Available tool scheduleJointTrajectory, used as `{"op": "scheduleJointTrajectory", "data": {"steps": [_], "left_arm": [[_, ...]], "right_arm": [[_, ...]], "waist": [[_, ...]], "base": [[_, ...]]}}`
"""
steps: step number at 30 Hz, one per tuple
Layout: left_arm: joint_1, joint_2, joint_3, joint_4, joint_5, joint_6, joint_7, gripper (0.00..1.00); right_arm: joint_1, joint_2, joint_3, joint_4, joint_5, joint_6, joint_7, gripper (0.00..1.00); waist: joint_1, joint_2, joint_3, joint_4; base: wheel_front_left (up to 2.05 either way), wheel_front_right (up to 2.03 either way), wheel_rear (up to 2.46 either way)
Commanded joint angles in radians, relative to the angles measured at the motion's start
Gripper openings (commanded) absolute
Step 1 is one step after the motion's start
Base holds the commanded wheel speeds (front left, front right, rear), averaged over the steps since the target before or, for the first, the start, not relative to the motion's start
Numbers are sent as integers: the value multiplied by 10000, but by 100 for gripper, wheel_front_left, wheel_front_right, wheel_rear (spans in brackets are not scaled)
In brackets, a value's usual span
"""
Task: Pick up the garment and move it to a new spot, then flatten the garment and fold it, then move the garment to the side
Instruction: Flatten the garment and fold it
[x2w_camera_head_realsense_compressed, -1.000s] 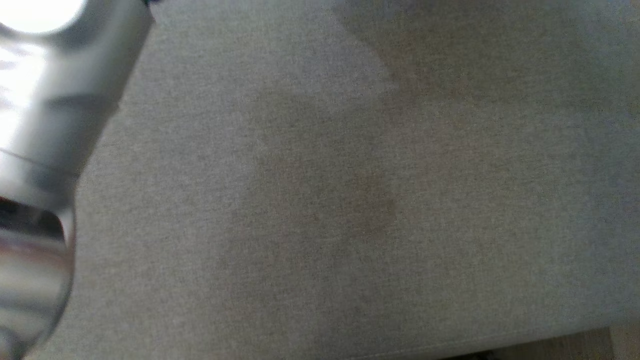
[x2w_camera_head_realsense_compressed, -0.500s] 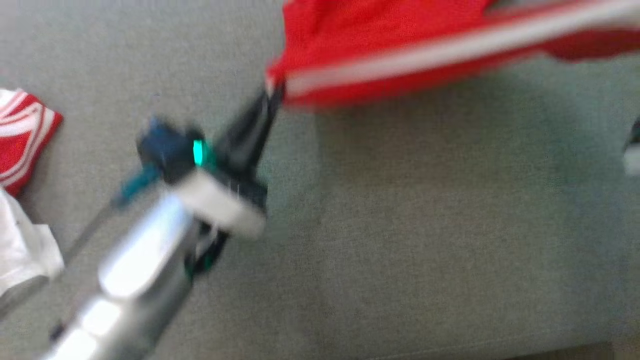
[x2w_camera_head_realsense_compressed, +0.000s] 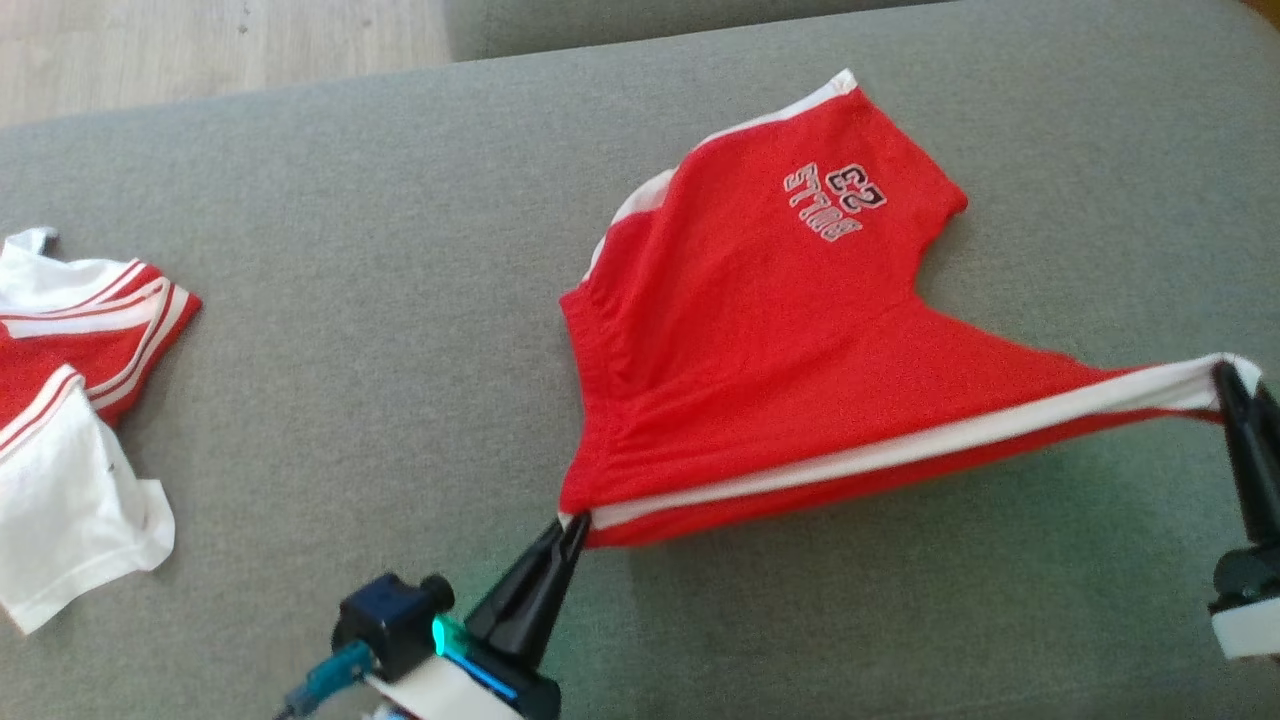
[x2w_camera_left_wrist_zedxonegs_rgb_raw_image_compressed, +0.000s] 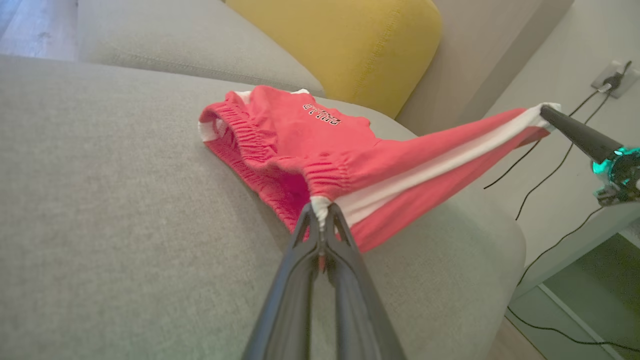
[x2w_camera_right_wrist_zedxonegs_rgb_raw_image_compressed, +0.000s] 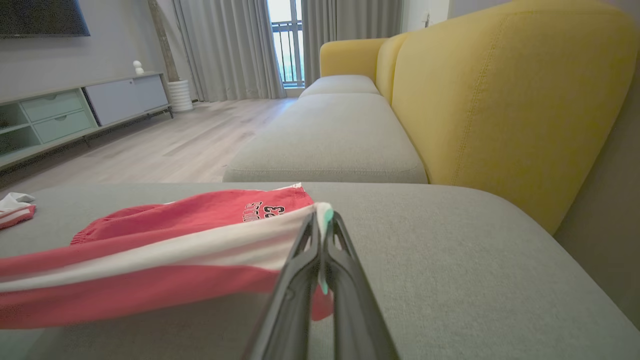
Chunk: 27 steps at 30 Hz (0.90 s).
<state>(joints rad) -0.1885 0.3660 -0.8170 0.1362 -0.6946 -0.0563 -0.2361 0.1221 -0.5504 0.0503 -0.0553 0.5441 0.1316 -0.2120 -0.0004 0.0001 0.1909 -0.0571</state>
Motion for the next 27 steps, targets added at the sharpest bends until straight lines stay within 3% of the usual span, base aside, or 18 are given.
{"op": "scheduleJointTrajectory", "data": {"steps": [1,7,13,20,27], "left_arm": [[-14,292,325,-470,-183,191,46,0],[163,-33,491,-1497,-946,409,457,0],[-749,-797,858,-1417,-2065,197,1072,0],[-2155,-1833,1444,-629,-3258,61,1612,0],[-3358,-2353,1738,318,-3794,51,2112,0]], "right_arm": [[26,-421,-147,-406,114,-9,80,0],[-363,-680,-193,-378,150,-9,695,0],[-1854,-906,-48,483,39,-9,1133,0],[-4384,-1229,1366,1684,268,-9,1793,0],[-6975,-1649,3044,3554,784,-9,1869,0]], "waist": [[4,-1,-56,-36],[4,-1,-73,240],[4,-1,584,749],[4,-1,1427,1202],[4,-1,1999,1664]], "base": [[0,0,0],[0,0,0],[0,0,0],[0,0,0],[0,0,0]]}}
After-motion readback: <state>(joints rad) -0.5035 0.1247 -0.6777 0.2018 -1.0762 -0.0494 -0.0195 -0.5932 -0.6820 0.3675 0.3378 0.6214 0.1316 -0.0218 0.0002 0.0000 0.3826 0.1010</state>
